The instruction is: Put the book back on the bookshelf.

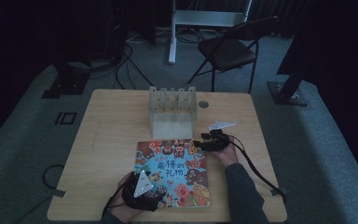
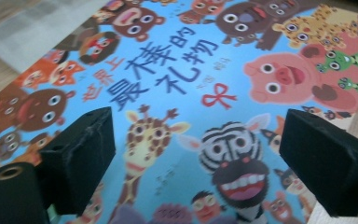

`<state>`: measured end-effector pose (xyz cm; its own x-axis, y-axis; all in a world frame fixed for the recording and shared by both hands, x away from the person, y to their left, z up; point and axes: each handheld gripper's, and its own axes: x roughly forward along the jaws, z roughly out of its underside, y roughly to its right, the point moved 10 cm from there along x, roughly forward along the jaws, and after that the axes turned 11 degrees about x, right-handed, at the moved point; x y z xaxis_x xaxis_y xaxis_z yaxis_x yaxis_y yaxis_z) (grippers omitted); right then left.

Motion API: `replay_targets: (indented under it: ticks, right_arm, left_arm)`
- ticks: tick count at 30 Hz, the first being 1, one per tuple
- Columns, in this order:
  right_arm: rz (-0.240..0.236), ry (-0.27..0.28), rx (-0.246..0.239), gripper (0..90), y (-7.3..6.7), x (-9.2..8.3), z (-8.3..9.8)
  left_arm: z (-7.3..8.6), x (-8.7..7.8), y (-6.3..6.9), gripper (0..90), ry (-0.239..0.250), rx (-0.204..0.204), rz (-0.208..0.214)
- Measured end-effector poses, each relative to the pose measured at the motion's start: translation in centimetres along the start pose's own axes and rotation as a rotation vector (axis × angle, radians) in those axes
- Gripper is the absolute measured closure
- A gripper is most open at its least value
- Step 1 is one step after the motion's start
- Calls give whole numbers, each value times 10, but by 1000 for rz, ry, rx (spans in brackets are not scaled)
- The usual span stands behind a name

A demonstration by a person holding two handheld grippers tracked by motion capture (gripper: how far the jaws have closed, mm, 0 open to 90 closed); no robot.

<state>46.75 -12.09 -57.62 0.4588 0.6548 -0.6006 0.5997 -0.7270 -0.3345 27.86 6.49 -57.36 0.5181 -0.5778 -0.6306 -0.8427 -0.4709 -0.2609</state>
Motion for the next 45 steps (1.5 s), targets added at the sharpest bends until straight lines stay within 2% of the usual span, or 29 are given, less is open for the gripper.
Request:
replay_targets:
  ticks: [1, 3, 5, 6, 8, 10, 11, 14, 21, 23, 26, 28, 29, 30, 32, 34, 36, 38, 42, 45]
  right_arm:
    - [-3, 2, 1, 392, 0, 0, -1]
    - [-5, 6, 5, 392, -1, -1, -1]
    - [-6, 6, 6, 392, -1, -2, -1]
    - [-8, 5, 6, 394, -1, -2, -2]
    - [-10, 7, 7, 396, -1, -3, -2]
    - [-10, 11, 7, 396, -2, -3, -3]
    - [-10, 12, 6, 397, -2, -4, -3]
    - [-3, 11, -4, 396, -3, -5, -6]
    - [-8, 18, -10, 396, -7, -9, -11]
    - [-7, 18, -12, 397, -7, -9, -11]
    - [-8, 22, -12, 396, -8, -10, -12]
    - [-7, 21, -15, 396, -8, -10, -13]
    - [-7, 21, -15, 396, -8, -10, -13]
    - [-6, 20, -17, 396, -8, -10, -13]
    - [-7, 21, -18, 396, -9, -11, -14]
    - [-7, 22, -21, 396, -10, -12, -15]
    - [-8, 24, -24, 397, -10, -13, -16]
    - [-12, 28, -22, 397, -11, -13, -17]
    - [-14, 29, -23, 398, -11, -13, -17]
    - [-15, 29, -24, 398, -11, -13, -17]
  left_arm:
    - [-2, 1, 2, 93, 3, 8, -4]
    - [-5, 2, 11, 94, 10, 20, 22]
    - [-5, 2, 11, 93, 10, 20, 22]
    - [-12, 5, 26, 93, 5, 68, 38]
    - [-14, 9, 33, 81, 2, 95, 41]
    - [-14, 14, 40, 74, -13, 113, 44]
    - [-14, 16, 45, 71, -15, 122, 63]
    - [-16, 22, 52, 44, -23, 137, 67]
    - [-18, 30, 56, 28, -29, 136, 65]
    - [-19, 32, 53, 28, -30, 121, 42]
    - [-18, 35, 52, 24, -38, 113, 38]
    - [-18, 36, 52, 24, -40, 118, 31]
    - [-19, 37, 54, 24, -39, 122, 47]
    - [-19, 38, 54, 23, -43, 122, 31]
    - [-19, 39, 55, 23, -41, 126, 31]
    - [-21, 40, 53, 23, -36, 116, 24]
    - [-21, 39, 48, 31, -38, 102, -11]
    - [-21, 39, 46, 35, -34, 89, 7]
    - [-23, 36, 47, 41, -19, 102, -11]
    - [-25, 33, 46, 47, -9, 99, -9]
